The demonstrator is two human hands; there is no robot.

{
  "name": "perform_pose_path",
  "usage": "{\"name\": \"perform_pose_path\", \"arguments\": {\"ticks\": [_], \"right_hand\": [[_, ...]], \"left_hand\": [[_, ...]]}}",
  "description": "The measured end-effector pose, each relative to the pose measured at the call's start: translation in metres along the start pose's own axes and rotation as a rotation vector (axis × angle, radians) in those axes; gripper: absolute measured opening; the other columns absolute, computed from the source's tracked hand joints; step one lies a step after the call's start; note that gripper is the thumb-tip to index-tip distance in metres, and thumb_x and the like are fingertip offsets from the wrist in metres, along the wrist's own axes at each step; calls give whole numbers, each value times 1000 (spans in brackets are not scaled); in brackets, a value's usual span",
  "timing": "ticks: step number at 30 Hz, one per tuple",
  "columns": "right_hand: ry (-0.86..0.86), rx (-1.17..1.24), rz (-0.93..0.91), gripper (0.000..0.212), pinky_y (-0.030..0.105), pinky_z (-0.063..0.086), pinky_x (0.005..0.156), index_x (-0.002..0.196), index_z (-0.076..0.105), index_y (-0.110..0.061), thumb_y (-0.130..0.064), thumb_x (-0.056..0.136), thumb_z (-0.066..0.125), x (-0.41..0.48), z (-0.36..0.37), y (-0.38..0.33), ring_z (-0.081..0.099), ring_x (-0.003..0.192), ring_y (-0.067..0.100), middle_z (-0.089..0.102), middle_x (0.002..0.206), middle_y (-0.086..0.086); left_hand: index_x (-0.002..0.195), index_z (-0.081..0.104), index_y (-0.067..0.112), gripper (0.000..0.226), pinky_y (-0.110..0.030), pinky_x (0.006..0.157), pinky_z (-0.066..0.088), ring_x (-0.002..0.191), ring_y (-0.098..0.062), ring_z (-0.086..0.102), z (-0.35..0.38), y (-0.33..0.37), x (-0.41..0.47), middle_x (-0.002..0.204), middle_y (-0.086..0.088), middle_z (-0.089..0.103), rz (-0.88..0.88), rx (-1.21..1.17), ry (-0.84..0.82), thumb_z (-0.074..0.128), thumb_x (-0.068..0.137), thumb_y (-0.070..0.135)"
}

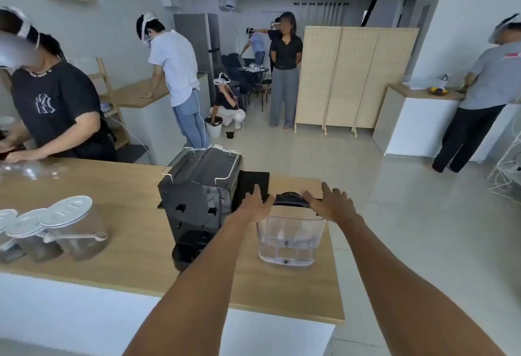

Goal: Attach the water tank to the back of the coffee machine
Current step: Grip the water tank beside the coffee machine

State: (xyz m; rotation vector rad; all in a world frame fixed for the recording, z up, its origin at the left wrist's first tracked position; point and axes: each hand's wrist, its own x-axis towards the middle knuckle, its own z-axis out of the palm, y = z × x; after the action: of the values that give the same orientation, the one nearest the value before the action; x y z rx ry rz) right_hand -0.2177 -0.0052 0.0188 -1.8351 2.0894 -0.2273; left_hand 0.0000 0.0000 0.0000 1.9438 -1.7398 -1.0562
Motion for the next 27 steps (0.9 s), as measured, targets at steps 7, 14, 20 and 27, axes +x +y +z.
{"name": "perform_pose_path", "arguments": {"ticks": [7, 14, 20, 27], "right_hand": [[-47, 119, 57, 112, 55, 32, 115, 162, 17, -18, -89, 77, 33, 4, 18, 9, 37, 143, 43, 40, 156, 21], [-70, 319, 129, 113, 47, 45, 106, 148, 38, -7, -90, 72, 47, 1, 18, 13, 55, 128, 36, 57, 138, 15], [-62, 530, 100, 89, 38, 44, 100, 138, 53, -14, -79, 78, 61, -2, 23, 16, 55, 129, 31, 60, 137, 10], [54, 730, 43, 73, 37, 41, 108, 145, 51, -23, -57, 84, 73, -13, 33, 15, 50, 136, 27, 58, 142, 0]], "left_hand": [[162, 0, 5, 85, -40, 121, 23, 154, -31, 21, 9, 3, -3, 168, -12, 19, -57, -205, 63, 39, 104, 54], [159, 18, 2, 80, -39, 118, 29, 150, -30, 30, 12, 1, 6, 164, -13, 29, -48, -293, 108, 47, 103, 51], [159, 27, 8, 85, -44, 120, 33, 147, -32, 36, 15, -9, 13, 161, -11, 37, -45, -344, 157, 61, 95, 53], [147, 50, 21, 88, -47, 107, 49, 125, -27, 59, 26, -23, 10, 140, -3, 61, -22, -428, 325, 77, 74, 63]]}}
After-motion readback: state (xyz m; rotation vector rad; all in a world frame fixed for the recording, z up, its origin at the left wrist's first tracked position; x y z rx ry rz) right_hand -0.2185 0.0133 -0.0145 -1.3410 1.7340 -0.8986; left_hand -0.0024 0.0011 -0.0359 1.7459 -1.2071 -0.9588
